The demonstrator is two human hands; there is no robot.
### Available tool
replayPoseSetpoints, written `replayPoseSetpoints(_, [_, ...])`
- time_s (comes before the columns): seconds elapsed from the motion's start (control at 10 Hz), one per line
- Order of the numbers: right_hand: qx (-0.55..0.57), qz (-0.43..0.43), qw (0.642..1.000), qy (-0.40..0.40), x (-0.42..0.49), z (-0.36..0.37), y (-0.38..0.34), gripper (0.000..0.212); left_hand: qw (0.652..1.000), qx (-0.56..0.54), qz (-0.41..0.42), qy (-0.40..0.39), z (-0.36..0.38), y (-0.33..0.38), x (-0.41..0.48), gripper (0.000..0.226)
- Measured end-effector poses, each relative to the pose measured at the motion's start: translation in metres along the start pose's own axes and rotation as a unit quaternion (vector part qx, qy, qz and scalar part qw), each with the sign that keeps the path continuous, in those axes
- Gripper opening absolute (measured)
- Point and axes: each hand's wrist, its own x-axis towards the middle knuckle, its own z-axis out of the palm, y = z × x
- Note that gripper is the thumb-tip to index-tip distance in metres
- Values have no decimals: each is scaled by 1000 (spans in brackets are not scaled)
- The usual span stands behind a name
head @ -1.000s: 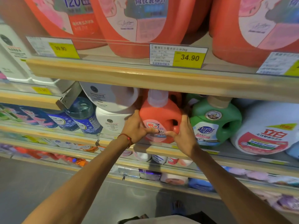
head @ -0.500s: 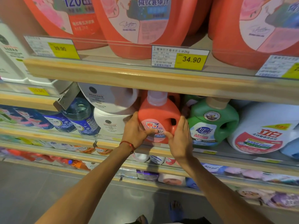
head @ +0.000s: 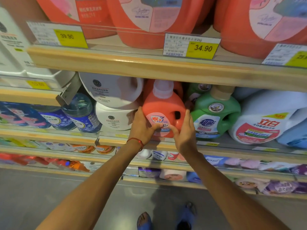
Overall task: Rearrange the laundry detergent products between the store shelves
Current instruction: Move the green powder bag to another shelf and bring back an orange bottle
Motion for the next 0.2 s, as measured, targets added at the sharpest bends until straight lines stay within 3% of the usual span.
replayPoseSetpoints(0.1, [9, -67, 997, 32, -11, -14, 4, 73, 999, 27, 14, 40, 4, 10, -18, 96])
replayPoseSetpoints(0.2, [-28, -105, 992, 64, -20, -34, 4, 62, 986, 68, 65, 136, 8, 27, -46, 79])
